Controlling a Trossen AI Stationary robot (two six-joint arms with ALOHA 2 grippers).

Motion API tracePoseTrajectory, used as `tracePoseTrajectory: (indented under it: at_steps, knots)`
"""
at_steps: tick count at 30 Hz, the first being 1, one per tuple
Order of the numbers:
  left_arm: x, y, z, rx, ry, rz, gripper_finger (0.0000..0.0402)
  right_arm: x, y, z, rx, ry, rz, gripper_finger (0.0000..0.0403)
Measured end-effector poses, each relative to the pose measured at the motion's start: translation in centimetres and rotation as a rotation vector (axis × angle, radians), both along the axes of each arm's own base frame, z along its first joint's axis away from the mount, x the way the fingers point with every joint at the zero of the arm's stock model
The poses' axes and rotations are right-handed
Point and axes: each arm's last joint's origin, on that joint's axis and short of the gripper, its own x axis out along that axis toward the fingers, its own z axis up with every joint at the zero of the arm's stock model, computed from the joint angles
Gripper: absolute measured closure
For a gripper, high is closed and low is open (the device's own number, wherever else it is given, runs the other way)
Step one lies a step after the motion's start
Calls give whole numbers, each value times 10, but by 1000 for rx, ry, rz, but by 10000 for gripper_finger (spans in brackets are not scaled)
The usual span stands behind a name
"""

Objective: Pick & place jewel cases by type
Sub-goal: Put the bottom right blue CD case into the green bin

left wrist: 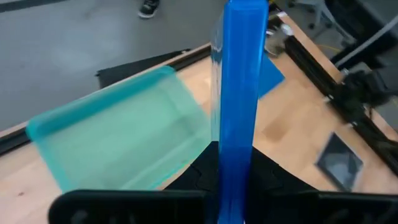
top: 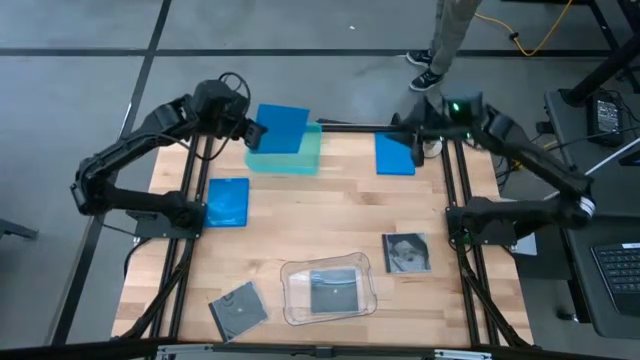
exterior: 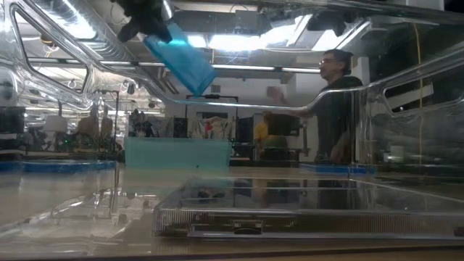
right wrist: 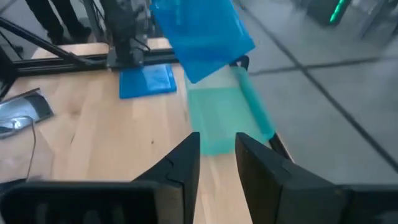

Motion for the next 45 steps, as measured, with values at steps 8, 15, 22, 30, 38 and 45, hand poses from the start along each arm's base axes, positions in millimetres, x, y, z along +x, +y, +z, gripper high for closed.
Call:
tracePoseTrajectory:
  at_steps: [8, 15, 22, 30, 38, 45]
  knots:
    - [-15, 23, -31, -106, 48, 173, 379, -28, 21, -21, -107, -127, -1, 297]
    - [-13, 33, -74, -217, 31, 226, 379, -36, 26, -17, -154, -149, 3, 297]
    - [3, 51, -90, -235, -3, 235, 378, -36, 26, -17, -198, -138, 17, 297]
    - [27, 72, -125, -349, 30, 179, 378, -36, 26, -18, -219, -127, 26, 297]
    - [43, 91, -148, -388, 10, 177, 377, -36, 26, -20, -208, -111, 27, 297]
    - [48, 94, -161, -450, 16, 158, 360, -36, 26, -20, -210, -111, 28, 297]
